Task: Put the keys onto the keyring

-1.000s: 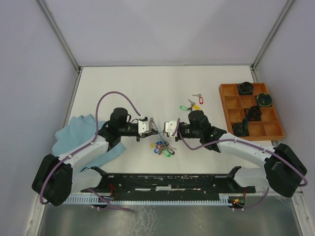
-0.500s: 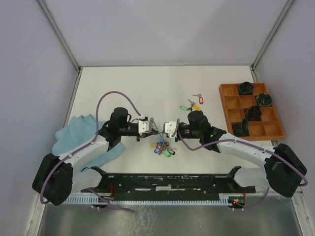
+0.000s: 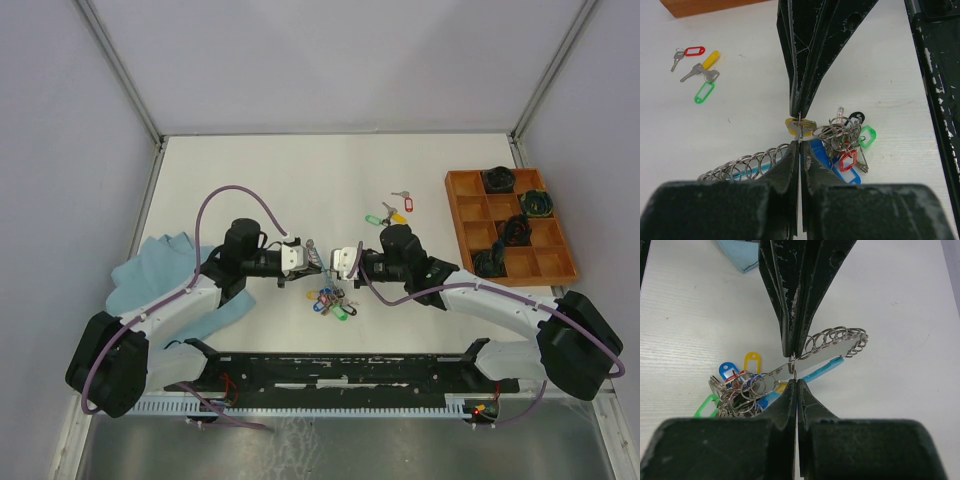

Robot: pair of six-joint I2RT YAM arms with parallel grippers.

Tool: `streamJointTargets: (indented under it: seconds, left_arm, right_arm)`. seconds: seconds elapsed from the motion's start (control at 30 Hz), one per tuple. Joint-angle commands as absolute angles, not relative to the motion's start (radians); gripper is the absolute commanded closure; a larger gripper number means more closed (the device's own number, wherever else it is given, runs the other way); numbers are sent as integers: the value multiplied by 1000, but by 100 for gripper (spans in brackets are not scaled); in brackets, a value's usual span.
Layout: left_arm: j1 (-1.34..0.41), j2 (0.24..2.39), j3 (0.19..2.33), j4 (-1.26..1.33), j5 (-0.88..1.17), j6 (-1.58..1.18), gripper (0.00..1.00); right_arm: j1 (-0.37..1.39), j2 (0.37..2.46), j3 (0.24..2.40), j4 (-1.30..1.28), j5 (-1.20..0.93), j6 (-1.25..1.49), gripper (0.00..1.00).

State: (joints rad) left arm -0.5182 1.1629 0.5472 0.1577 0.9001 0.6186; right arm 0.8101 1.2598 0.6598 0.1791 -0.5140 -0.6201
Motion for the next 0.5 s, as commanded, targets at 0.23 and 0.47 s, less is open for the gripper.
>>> streamJointTargets:
  seconds: [0.23,0.47]
  left_arm:
    - [-515,1160,590,179,919,650,97]
    - [-515,1165,593,178,922,649,97]
  right_arm:
    - [816,1238,689,177,-496,-636,99]
    - [816,1229,683,193,-519,-628,99]
